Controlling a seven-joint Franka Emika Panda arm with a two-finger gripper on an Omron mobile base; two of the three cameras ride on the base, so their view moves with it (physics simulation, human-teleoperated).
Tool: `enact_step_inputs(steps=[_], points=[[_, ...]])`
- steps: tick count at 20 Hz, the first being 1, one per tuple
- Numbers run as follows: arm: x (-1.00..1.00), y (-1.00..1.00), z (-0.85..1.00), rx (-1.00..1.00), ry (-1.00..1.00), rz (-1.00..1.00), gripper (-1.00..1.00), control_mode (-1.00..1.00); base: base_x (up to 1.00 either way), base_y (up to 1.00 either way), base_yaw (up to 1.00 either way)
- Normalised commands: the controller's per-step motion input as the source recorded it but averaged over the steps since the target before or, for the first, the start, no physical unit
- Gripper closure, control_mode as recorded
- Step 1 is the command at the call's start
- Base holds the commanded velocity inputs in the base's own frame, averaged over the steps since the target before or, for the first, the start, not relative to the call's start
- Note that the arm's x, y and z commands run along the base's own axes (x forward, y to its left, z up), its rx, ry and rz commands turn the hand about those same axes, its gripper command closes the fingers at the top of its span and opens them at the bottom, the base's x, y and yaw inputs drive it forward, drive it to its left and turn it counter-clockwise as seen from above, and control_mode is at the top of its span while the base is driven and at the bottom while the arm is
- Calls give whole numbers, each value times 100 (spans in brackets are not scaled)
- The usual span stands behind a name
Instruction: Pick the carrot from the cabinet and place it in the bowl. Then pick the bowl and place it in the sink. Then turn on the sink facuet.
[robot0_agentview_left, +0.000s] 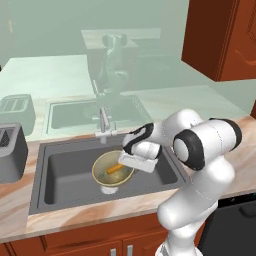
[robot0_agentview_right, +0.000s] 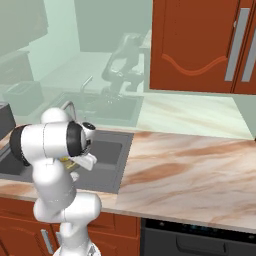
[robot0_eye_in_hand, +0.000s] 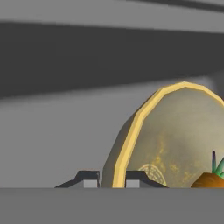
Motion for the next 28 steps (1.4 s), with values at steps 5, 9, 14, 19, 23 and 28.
enact_step_inputs(steps=[5, 9, 14, 19, 23, 28], points=[[3, 0, -37, 6, 3, 11, 100, -100, 0, 0, 0], [22, 0, -31, 4, 3, 8, 100, -100, 0, 0, 0], [37, 0, -34, 0, 2, 5, 100, -100, 0, 0, 0], [34, 0, -45, 0, 1, 5, 100, -100, 0, 0, 0], [22, 3, -36, 0, 0, 6, 100, -100, 0, 0, 0], [21, 4, -28, 0, 0, 7, 100, -100, 0, 0, 0]])
